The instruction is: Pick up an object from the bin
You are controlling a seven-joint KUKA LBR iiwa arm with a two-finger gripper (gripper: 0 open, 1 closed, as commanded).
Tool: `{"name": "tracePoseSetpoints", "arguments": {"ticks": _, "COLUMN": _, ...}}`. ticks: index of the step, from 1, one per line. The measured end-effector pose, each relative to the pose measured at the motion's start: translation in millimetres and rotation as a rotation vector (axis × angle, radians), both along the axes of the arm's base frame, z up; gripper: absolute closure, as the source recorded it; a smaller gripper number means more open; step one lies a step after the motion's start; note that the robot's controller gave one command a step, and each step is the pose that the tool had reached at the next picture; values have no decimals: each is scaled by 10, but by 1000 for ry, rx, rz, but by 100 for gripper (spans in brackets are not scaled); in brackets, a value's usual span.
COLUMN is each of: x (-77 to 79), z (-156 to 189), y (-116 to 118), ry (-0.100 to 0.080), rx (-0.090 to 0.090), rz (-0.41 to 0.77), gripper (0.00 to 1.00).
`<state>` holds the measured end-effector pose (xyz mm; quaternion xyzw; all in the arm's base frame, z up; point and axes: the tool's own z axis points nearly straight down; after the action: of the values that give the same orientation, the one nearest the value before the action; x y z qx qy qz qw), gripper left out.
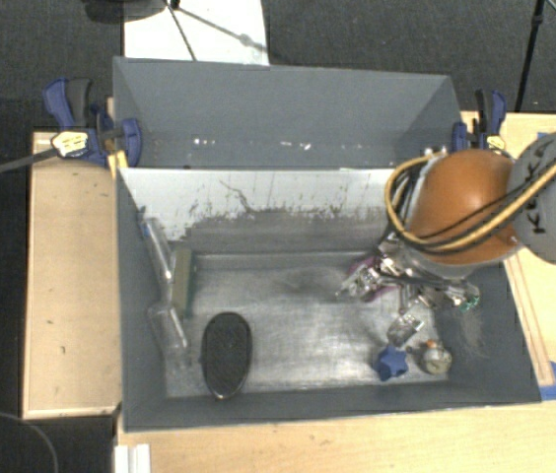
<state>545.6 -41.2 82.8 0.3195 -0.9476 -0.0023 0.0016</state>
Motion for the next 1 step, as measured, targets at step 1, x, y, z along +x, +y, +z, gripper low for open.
{"name": "tracePoseSetpoints", "arguments": {"ticks": 1, "x": -640, "z": 312, "y": -297, "ry": -3, "rx": -4, "rz": 9, "gripper": 0}}
